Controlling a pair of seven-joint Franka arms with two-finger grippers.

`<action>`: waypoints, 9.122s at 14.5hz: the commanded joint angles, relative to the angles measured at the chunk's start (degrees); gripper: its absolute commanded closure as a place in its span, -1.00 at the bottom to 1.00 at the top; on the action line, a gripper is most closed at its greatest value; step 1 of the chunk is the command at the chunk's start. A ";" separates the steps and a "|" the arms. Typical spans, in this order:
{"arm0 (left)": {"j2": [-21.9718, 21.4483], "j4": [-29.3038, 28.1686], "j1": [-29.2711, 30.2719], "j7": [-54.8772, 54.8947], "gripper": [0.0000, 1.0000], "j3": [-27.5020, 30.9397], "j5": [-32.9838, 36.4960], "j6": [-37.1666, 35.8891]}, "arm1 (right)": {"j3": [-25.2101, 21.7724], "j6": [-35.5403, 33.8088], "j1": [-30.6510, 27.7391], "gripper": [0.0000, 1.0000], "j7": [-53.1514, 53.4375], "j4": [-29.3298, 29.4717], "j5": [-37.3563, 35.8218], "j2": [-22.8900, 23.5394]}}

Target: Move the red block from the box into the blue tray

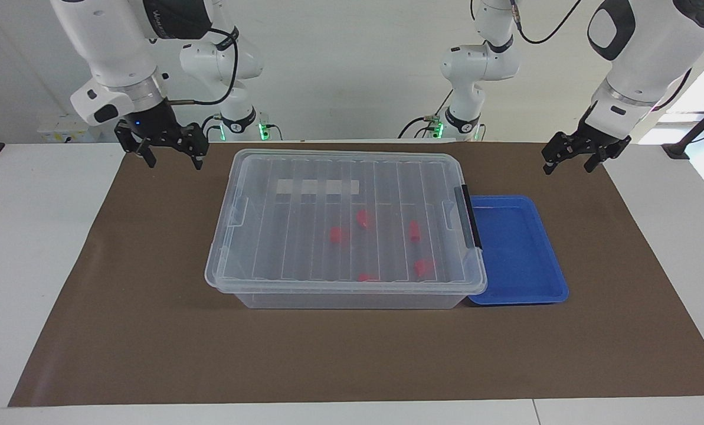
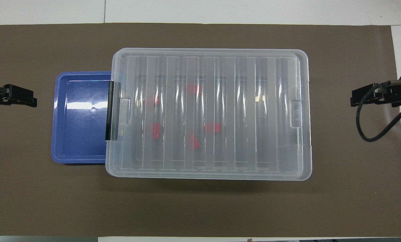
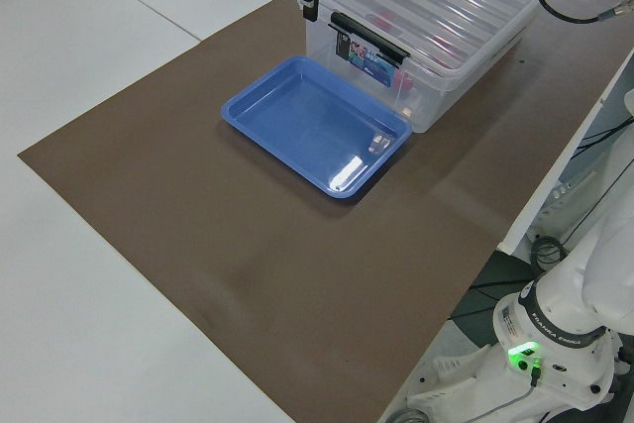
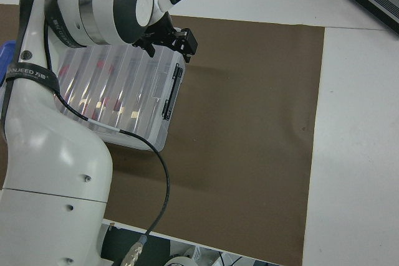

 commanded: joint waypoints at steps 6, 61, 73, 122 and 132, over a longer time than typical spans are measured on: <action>-0.07 0.52 0.49 0.26 -1.00 -0.25 0.55 -0.79 | 5.08 8.83 0.16 -1.00 9.50 -2.01 0.09 6.17; -0.69 -0.45 -2.05 -0.18 -1.00 -0.77 0.55 -1.23 | -15.13 18.60 -4.41 -1.00 -32.25 -21.19 -0.79 0.01; -2.89 -17.66 -20.50 -15.80 -1.00 -0.95 0.55 19.31 | -15.75 16.94 -4.24 -1.00 -33.22 -18.83 -0.71 0.71; -4.63 -24.37 -24.13 -30.50 1.00 -0.25 0.55 25.34 | -10.21 -7.59 -2.66 -1.00 -19.24 1.75 0.00 1.33; -6.31 -23.04 -11.75 -17.52 1.00 -0.16 0.55 21.97 | -15.04 -1.88 -3.01 -0.90 -26.09 -1.41 -0.71 0.37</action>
